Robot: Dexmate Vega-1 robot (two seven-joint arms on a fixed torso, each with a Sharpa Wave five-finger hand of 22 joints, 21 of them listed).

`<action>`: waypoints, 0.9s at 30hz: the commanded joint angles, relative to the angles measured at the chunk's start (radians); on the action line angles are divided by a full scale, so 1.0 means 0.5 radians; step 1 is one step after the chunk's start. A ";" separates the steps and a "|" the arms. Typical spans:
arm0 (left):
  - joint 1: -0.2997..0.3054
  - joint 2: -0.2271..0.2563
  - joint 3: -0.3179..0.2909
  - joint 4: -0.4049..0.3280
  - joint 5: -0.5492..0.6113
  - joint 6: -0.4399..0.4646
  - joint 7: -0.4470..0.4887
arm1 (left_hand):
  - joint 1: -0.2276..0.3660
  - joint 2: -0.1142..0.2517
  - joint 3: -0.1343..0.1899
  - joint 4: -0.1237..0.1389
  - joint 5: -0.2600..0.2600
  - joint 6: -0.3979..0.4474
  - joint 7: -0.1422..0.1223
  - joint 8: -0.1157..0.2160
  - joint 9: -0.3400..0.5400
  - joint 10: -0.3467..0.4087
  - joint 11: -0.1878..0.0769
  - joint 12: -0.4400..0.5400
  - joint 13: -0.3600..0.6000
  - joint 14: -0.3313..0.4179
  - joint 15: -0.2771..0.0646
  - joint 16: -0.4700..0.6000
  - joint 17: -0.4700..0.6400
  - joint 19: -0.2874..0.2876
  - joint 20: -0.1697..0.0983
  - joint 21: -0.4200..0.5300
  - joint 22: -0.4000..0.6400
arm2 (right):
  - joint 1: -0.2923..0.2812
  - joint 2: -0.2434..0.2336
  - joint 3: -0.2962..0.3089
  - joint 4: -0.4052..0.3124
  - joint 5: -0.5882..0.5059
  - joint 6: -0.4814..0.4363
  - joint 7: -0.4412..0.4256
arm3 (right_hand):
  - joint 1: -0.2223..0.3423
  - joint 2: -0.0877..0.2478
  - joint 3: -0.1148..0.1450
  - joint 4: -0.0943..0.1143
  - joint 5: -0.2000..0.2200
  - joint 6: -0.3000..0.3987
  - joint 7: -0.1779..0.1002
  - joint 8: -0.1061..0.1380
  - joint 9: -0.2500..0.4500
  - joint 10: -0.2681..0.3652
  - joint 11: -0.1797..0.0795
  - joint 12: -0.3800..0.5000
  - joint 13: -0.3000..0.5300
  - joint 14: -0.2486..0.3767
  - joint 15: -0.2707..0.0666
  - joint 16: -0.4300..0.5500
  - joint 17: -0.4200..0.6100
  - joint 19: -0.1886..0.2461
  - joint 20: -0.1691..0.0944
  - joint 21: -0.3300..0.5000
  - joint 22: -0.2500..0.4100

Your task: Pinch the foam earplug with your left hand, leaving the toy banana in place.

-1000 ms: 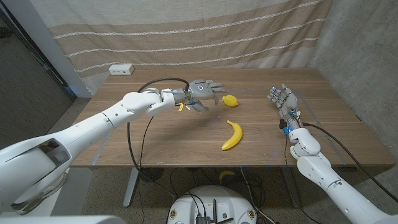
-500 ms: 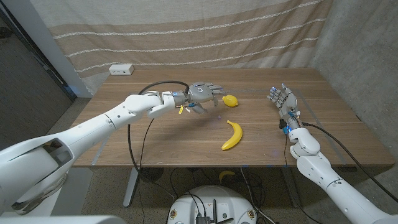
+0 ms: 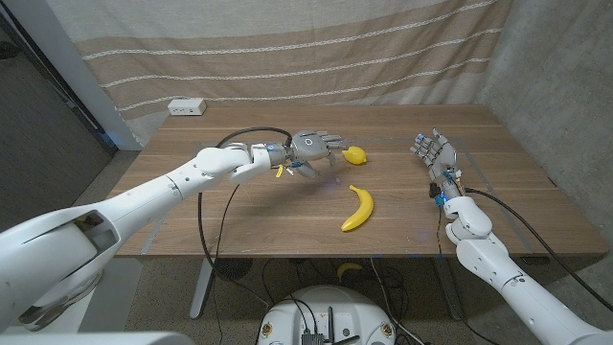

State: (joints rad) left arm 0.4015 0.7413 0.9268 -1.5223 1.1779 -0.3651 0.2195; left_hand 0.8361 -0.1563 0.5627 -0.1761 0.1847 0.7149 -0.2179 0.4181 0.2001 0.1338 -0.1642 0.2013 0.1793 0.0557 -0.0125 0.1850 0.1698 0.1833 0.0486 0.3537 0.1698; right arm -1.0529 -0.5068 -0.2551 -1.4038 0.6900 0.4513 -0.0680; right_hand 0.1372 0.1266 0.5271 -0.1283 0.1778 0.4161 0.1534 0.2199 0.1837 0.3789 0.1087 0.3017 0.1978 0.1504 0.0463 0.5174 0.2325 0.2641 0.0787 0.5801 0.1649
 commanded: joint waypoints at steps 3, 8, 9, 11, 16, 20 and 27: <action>-0.046 -0.036 0.068 0.080 0.007 -0.023 0.053 | 0.028 0.002 -0.013 0.001 -0.001 0.013 -0.003 0.004 0.007 0.016 0.001 -0.004 0.003 0.016 0.001 -0.001 0.005 0.019 0.002 -0.017 0.012 | 0.004 0.001 0.002 0.009 0.006 -0.001 0.002 | 0.025 0.014 -0.009 -0.004 0.012 0.012 0.002 -0.003 0.006 0.016 0.004 -0.002 0.006 0.013 0.010 -0.005 0.001 0.021 -0.006 -0.016 0.011; -0.073 -0.054 0.107 0.118 0.043 -0.028 0.074 | 0.033 0.007 -0.018 0.002 -0.002 0.016 -0.002 0.004 0.007 0.020 0.000 -0.004 0.003 0.016 0.005 -0.002 0.005 0.021 0.005 -0.021 0.012 | -0.005 0.000 0.008 0.007 0.011 0.000 -0.002 | 0.025 0.014 -0.010 -0.004 0.012 0.013 0.001 -0.005 0.006 0.017 0.003 -0.004 0.006 0.014 0.008 -0.008 0.001 0.021 -0.007 -0.020 0.011; -0.078 -0.060 0.113 0.132 0.043 -0.031 0.087 | 0.034 0.008 -0.019 0.003 -0.003 0.018 -0.002 0.004 0.007 0.021 0.001 -0.004 0.003 0.017 0.006 -0.001 0.005 0.021 0.005 -0.022 0.012 | -0.007 -0.001 0.009 0.005 0.011 -0.002 -0.005 | 0.025 0.014 -0.010 -0.004 0.012 0.013 0.001 -0.005 0.006 0.016 0.003 -0.005 0.006 0.013 0.008 -0.008 0.001 0.021 -0.007 -0.021 0.011; -0.086 -0.067 0.123 0.144 0.041 -0.032 0.082 | 0.036 0.012 -0.021 0.004 -0.003 0.022 -0.001 0.005 0.007 0.024 0.000 -0.003 0.003 0.021 0.002 0.000 0.005 0.021 0.006 -0.024 0.012 | -0.009 -0.001 0.010 0.004 0.014 -0.003 -0.006 | 0.025 0.014 -0.011 -0.004 0.012 0.016 0.002 -0.005 0.006 0.018 0.003 -0.005 0.006 0.016 0.008 -0.008 0.001 0.022 -0.005 -0.022 0.011; -0.104 -0.085 0.156 0.183 0.065 -0.018 0.117 | 0.043 0.017 -0.029 0.005 -0.005 0.037 0.000 0.009 0.008 0.032 -0.002 -0.002 0.003 0.028 0.000 0.001 0.005 0.022 0.004 -0.031 0.013 | -0.016 -0.002 0.014 0.001 0.014 -0.002 -0.011 | 0.025 0.014 -0.012 -0.004 0.011 0.016 -0.001 -0.007 0.006 0.019 0.004 -0.008 0.006 0.014 0.008 -0.011 0.001 0.024 -0.006 -0.026 0.012; -0.119 -0.100 0.181 0.217 0.070 -0.012 0.125 | 0.047 0.020 -0.034 0.006 -0.006 0.045 0.000 0.010 0.008 0.034 -0.005 -0.002 0.003 0.031 -0.001 0.002 0.005 0.022 0.005 -0.035 0.013 | -0.018 -0.002 0.016 0.004 0.019 -0.001 -0.008 | 0.025 0.015 -0.014 -0.003 0.011 0.017 0.001 -0.009 0.007 0.022 0.008 -0.010 0.006 0.016 0.008 -0.014 0.002 0.025 -0.006 -0.031 0.012; -0.134 -0.118 0.212 0.260 0.067 0.004 0.170 | 0.053 0.022 -0.043 0.006 -0.007 0.054 0.000 0.012 0.008 0.046 -0.010 0.000 0.003 0.039 -0.004 0.003 0.005 0.032 0.001 -0.039 0.013 | -0.017 0.001 0.016 0.010 0.020 0.001 -0.008 | 0.025 0.015 -0.016 -0.003 0.012 0.019 0.001 -0.011 0.007 0.024 0.006 -0.015 0.007 0.018 0.007 -0.018 0.002 0.027 -0.008 -0.038 0.012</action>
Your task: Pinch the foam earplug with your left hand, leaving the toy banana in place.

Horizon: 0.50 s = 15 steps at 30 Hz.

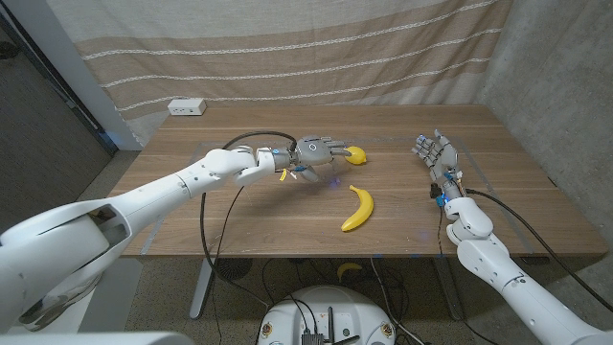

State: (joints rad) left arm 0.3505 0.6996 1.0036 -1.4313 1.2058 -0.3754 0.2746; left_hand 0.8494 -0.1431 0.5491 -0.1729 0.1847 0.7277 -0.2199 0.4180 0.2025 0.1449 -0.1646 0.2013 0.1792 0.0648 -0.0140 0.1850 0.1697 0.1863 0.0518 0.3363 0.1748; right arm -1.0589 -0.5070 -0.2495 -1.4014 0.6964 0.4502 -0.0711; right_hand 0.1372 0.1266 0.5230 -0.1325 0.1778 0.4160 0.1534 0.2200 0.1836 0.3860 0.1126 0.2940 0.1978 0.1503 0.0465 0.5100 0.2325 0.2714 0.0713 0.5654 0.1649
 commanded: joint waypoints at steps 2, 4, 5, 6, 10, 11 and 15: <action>-0.035 -0.040 0.070 0.094 0.015 0.029 0.084 | 0.029 -0.003 -0.019 0.000 -0.007 0.033 0.004 0.013 0.003 0.027 -0.008 0.001 0.003 0.023 0.000 0.004 0.005 0.027 -0.005 -0.006 0.003 | -0.004 0.002 0.005 0.006 0.008 0.002 -0.001 | 0.025 0.016 -0.008 0.006 0.011 0.020 0.002 -0.011 0.007 0.010 -0.002 0.000 0.007 0.019 0.006 -0.004 0.002 0.012 0.008 -0.011 0.012; -0.037 -0.043 0.082 0.107 0.030 0.040 0.115 | 0.032 -0.001 -0.022 0.001 -0.007 0.036 0.004 0.013 0.003 0.033 -0.009 0.003 0.003 0.026 -0.002 0.004 0.005 0.029 -0.007 -0.008 0.003 | -0.004 0.000 0.004 0.006 0.005 0.002 -0.002 | 0.025 0.016 -0.009 0.006 0.011 0.020 0.002 -0.013 0.007 0.013 -0.004 -0.001 0.007 0.019 0.007 -0.005 0.003 0.012 0.009 -0.014 0.012; -0.040 -0.044 0.089 0.109 0.034 0.044 0.114 | 0.033 0.000 -0.023 0.001 -0.007 0.038 0.004 0.013 0.003 0.036 -0.010 0.003 0.003 0.026 -0.002 0.004 0.005 0.029 -0.006 -0.009 0.003 | -0.005 0.000 0.004 0.006 0.001 0.003 -0.005 | 0.025 0.016 -0.009 0.006 0.011 0.021 0.001 -0.013 0.007 0.012 -0.004 -0.002 0.007 0.019 0.007 -0.006 0.003 0.014 0.009 -0.014 0.012; -0.042 -0.045 0.091 0.115 0.024 0.041 0.112 | 0.035 0.001 -0.024 0.001 -0.007 0.040 0.003 0.013 0.004 0.038 -0.009 0.004 0.003 0.028 -0.002 0.005 0.005 0.030 -0.005 -0.010 0.003 | -0.005 -0.001 0.004 0.004 0.000 0.004 -0.006 | 0.024 0.016 -0.009 0.006 0.011 0.021 0.001 -0.013 0.007 0.012 -0.003 -0.003 0.007 0.020 0.007 -0.006 0.003 0.014 0.009 -0.015 0.012; -0.048 -0.059 0.105 0.144 0.016 0.052 0.143 | 0.042 0.010 -0.026 0.002 -0.008 0.044 0.002 0.013 0.004 0.044 -0.006 0.004 0.003 0.035 -0.007 0.006 0.005 0.036 -0.004 -0.012 0.004 | -0.012 -0.003 0.007 -0.004 -0.005 0.011 -0.011 | 0.024 0.016 -0.010 0.006 0.011 0.021 0.001 -0.014 0.007 0.014 -0.002 -0.004 0.007 0.020 0.010 -0.008 0.003 0.017 0.010 -0.017 0.012; -0.051 -0.062 0.110 0.151 0.014 0.050 0.148 | 0.044 0.013 -0.027 0.003 -0.008 0.045 0.001 0.013 0.004 0.046 -0.004 0.005 0.003 0.037 -0.007 0.006 0.006 0.039 -0.006 -0.013 0.004 | -0.014 -0.003 0.008 -0.007 -0.006 0.011 -0.012 | 0.024 0.016 -0.011 0.007 0.011 0.021 -0.003 -0.015 0.007 0.014 -0.002 -0.005 0.007 0.020 0.009 -0.009 0.003 0.018 0.010 -0.019 0.012; -0.064 -0.072 0.129 0.163 0.018 0.058 0.144 | 0.053 0.026 -0.028 0.005 -0.008 0.041 0.000 0.009 0.004 0.052 0.001 0.005 0.003 0.039 -0.004 0.006 0.006 0.042 -0.004 -0.016 0.004 | -0.020 -0.002 0.010 -0.013 -0.010 0.018 -0.020 | 0.024 0.016 -0.012 0.007 0.011 0.020 -0.002 -0.016 0.007 0.015 -0.003 -0.007 0.007 0.022 0.011 -0.010 0.003 0.019 0.009 -0.021 0.012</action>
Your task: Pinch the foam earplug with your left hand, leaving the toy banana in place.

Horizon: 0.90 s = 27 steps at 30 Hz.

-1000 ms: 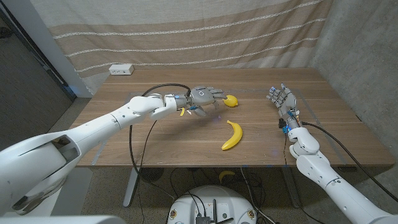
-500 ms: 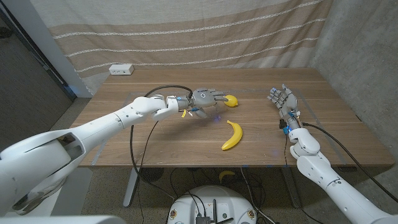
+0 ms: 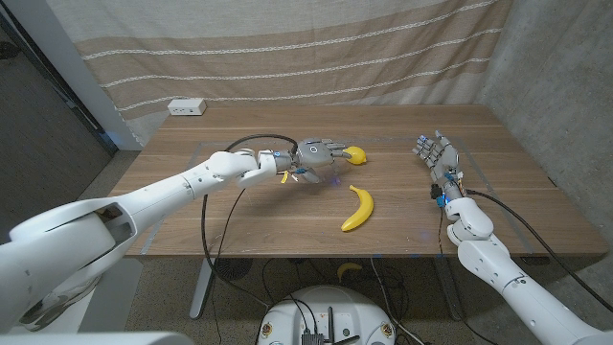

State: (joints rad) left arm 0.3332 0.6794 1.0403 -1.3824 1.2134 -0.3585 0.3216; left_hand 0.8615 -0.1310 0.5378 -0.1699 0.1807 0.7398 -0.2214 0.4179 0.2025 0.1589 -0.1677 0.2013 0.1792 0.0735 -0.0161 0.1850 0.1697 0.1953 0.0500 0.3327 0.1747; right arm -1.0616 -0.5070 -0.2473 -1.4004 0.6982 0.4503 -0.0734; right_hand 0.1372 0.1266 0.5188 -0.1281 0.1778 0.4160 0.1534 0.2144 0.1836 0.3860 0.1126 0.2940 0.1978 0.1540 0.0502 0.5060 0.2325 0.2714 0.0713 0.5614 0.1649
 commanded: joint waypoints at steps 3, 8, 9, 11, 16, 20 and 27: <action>-0.043 -0.042 0.074 0.074 0.009 0.027 0.032 | 0.036 0.014 -0.007 0.001 -0.001 0.012 0.002 0.005 0.005 0.015 0.011 0.000 0.003 0.023 0.004 0.005 0.006 0.025 0.002 -0.012 0.005 | -0.020 -0.001 0.008 -0.019 -0.013 0.022 -0.018 | 0.023 0.016 -0.005 -0.001 0.011 0.024 -0.002 -0.005 0.007 0.014 -0.003 -0.010 0.008 0.018 0.001 -0.002 0.004 0.021 0.010 -0.016 0.012; -0.069 -0.053 0.102 0.062 0.018 0.028 -0.059 | 0.051 0.038 -0.013 0.005 -0.003 -0.020 0.003 -0.015 0.005 -0.013 0.019 -0.013 0.003 -0.003 0.015 -0.006 0.006 0.020 0.007 -0.026 0.006 | -0.032 0.002 0.013 -0.026 -0.016 0.032 -0.029 | 0.021 0.015 -0.008 0.001 0.010 0.024 -0.003 -0.007 0.007 0.014 0.000 -0.014 0.008 0.019 0.001 -0.005 0.006 0.023 0.009 -0.022 0.012; -0.073 -0.057 0.105 0.064 0.015 0.027 -0.068 | 0.052 0.040 -0.014 0.005 -0.003 -0.025 0.003 -0.017 0.005 -0.016 0.023 -0.014 0.003 -0.004 0.017 -0.007 0.006 0.020 0.010 -0.028 0.006 | -0.034 0.002 0.014 -0.027 -0.015 0.033 -0.029 | 0.021 0.015 -0.008 0.001 0.010 0.024 -0.004 -0.007 0.007 0.014 -0.001 -0.014 0.008 0.019 0.001 -0.005 0.006 0.023 0.009 -0.023 0.012; -0.085 -0.062 0.116 0.063 0.019 0.022 -0.098 | 0.054 0.047 -0.017 0.007 -0.004 -0.042 0.004 -0.026 0.005 -0.017 0.024 -0.015 0.003 -0.004 0.019 -0.006 0.006 0.019 0.014 -0.031 0.006 | -0.039 0.003 0.017 -0.030 -0.017 0.039 -0.033 | 0.020 0.015 -0.009 0.002 0.010 0.024 -0.002 -0.008 0.008 0.017 -0.001 -0.015 0.008 0.021 0.001 -0.006 0.007 0.024 0.009 -0.025 0.012; -0.104 -0.073 0.135 0.067 0.020 0.007 -0.124 | 0.055 0.056 -0.024 0.010 -0.004 -0.058 0.003 -0.037 0.005 -0.022 0.020 -0.017 0.003 -0.011 0.021 -0.008 0.006 0.015 0.011 -0.039 0.006 | -0.047 0.005 0.021 -0.030 -0.016 0.048 -0.035 | 0.018 0.015 -0.011 0.003 0.009 0.024 0.000 -0.010 0.008 0.021 -0.002 -0.016 0.008 0.023 0.006 -0.009 0.007 0.027 0.010 -0.029 0.012; -0.113 -0.080 0.146 0.070 0.022 0.004 -0.146 | 0.056 0.063 -0.029 0.012 -0.005 -0.067 0.003 -0.043 0.004 -0.024 0.022 -0.017 0.003 -0.018 0.023 -0.010 0.006 0.013 0.012 -0.045 0.007 | -0.047 0.006 0.022 -0.024 -0.012 0.052 -0.028 | 0.017 0.015 -0.013 0.003 0.009 0.023 0.000 -0.012 0.008 0.018 -0.001 -0.021 0.009 0.023 0.007 -0.012 0.008 0.029 0.010 -0.034 0.013; -0.131 -0.100 0.171 0.092 0.018 -0.010 -0.183 | 0.056 0.071 -0.036 0.015 -0.006 -0.071 0.002 -0.048 0.004 -0.026 0.025 -0.018 0.004 -0.020 0.027 -0.010 0.006 0.010 0.018 -0.051 0.007 | -0.039 0.008 0.023 -0.009 -0.009 0.057 -0.017 | 0.016 0.015 -0.016 0.004 0.009 0.025 0.001 -0.013 0.008 0.023 0.001 -0.024 0.009 0.022 0.006 -0.016 0.009 0.033 0.011 -0.041 0.013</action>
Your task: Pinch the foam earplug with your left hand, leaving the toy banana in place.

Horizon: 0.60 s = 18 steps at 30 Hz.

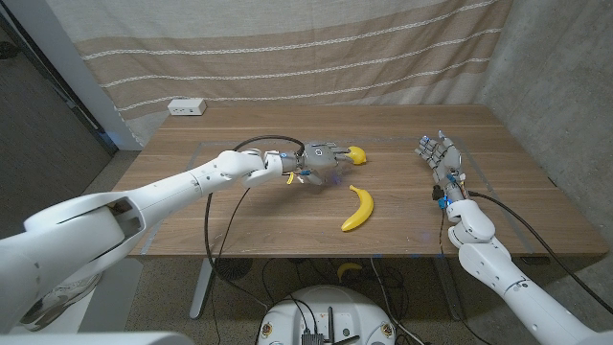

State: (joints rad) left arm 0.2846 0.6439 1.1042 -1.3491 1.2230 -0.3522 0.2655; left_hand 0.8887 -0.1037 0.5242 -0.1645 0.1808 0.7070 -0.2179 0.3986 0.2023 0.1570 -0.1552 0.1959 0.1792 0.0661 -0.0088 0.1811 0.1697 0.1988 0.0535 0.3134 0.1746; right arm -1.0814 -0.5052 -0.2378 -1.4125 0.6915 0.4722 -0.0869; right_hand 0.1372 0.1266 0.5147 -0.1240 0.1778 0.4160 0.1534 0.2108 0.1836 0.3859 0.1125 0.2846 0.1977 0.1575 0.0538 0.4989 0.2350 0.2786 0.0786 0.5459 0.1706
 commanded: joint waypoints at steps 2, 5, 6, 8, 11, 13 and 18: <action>-0.039 -0.035 0.051 0.033 -0.003 -0.032 -0.078 | 0.002 0.021 -0.010 0.005 -0.006 -0.004 -0.005 -0.010 0.005 -0.024 0.004 -0.008 0.004 -0.007 0.016 -0.002 0.006 0.003 0.014 -0.015 0.007 | 0.004 0.007 0.004 0.021 0.004 0.018 0.012 | 0.016 0.015 -0.009 -0.004 0.009 0.025 0.001 -0.006 0.008 0.023 0.001 -0.007 0.009 0.017 0.002 -0.003 0.005 0.021 -0.002 -0.012 0.001; -0.046 -0.042 0.064 0.043 0.010 -0.032 -0.067 | 0.005 0.031 -0.010 0.006 -0.006 -0.001 -0.006 -0.011 0.005 -0.023 0.009 -0.007 0.004 -0.007 0.018 -0.002 0.006 0.005 0.017 -0.017 0.008 | 0.006 0.007 0.004 0.024 0.004 0.018 0.013 | 0.015 0.014 -0.010 -0.004 0.009 0.027 0.004 -0.006 0.008 0.024 0.005 -0.008 0.010 0.018 -0.001 -0.004 0.005 0.022 -0.001 -0.015 0.001; -0.046 -0.044 0.067 0.046 0.013 -0.029 -0.064 | 0.005 0.034 -0.011 0.007 -0.006 -0.001 -0.006 -0.011 0.005 -0.023 0.009 -0.007 0.004 -0.008 0.018 -0.002 0.006 0.004 0.016 -0.018 0.008 | 0.007 0.007 0.005 0.026 0.007 0.017 0.015 | 0.015 0.014 -0.010 -0.004 0.009 0.027 0.003 -0.007 0.008 0.023 0.003 -0.010 0.010 0.019 -0.001 -0.004 0.005 0.023 -0.001 -0.015 0.001; -0.051 -0.051 0.073 0.061 0.015 -0.029 -0.051 | 0.008 0.045 -0.011 0.009 -0.007 0.000 -0.006 -0.013 0.005 -0.022 0.012 -0.006 0.004 -0.009 0.022 -0.001 0.006 0.004 0.018 -0.021 0.008 | 0.010 0.009 0.005 0.031 0.005 0.019 0.012 | 0.015 0.013 -0.011 -0.004 0.009 0.028 0.003 -0.007 0.008 0.025 0.003 -0.010 0.010 0.020 0.000 -0.005 0.005 0.025 -0.001 -0.017 0.001; -0.060 -0.065 0.082 0.095 0.008 -0.038 -0.022 | 0.011 0.058 -0.011 0.011 -0.008 0.011 -0.005 -0.010 0.006 -0.014 0.011 -0.003 0.004 -0.007 0.021 0.000 0.006 0.006 0.017 -0.023 0.008 | 0.013 0.009 0.004 0.035 0.002 0.019 0.011 | 0.014 0.012 -0.012 -0.004 0.009 0.028 0.004 -0.008 0.008 0.028 0.004 -0.011 0.010 0.021 0.003 -0.007 0.005 0.027 0.000 -0.020 0.001; -0.065 -0.071 0.092 0.113 0.013 -0.039 0.002 | 0.017 0.080 -0.015 0.011 -0.010 0.056 -0.001 0.003 0.008 0.002 0.004 0.003 0.003 0.001 0.011 0.004 0.006 0.012 0.014 -0.029 0.009 | 0.015 0.011 0.004 0.038 0.000 0.020 0.007 | 0.014 0.012 -0.013 -0.004 0.009 0.028 0.005 -0.008 0.008 0.029 0.006 -0.012 0.010 0.022 0.003 -0.008 0.006 0.028 0.001 -0.021 0.001; -0.073 -0.090 0.112 0.175 -0.005 -0.053 0.071 | 0.029 0.089 -0.024 0.003 -0.013 0.093 -0.003 0.012 0.009 0.029 -0.011 0.011 0.003 0.021 -0.004 0.009 0.005 0.024 0.005 -0.035 0.008 | 0.022 0.013 0.003 0.046 -0.004 0.017 0.003 | 0.013 0.011 -0.015 -0.004 0.008 0.031 0.005 -0.008 0.008 0.030 0.004 -0.014 0.010 0.024 0.004 -0.010 0.006 0.032 0.000 -0.025 0.002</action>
State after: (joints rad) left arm 0.2590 0.6179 1.1382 -1.3109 1.2257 -0.3647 0.2561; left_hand 0.9004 -0.0708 0.5156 -0.1596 0.1769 0.7418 -0.2198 0.3976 0.2021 0.1622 -0.1605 0.1965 0.1792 0.0664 -0.0091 0.1811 0.1698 0.2028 0.0574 0.2994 0.1745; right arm -1.0772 -0.5011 -0.2361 -1.3983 0.6929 0.4799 -0.0830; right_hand 0.1372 0.1266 0.5105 -0.1283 0.1778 0.4252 0.1552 0.2069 0.1836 0.3895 0.1162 0.2808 0.1977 0.1589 0.0552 0.4952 0.2349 0.2862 0.0782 0.5382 0.1704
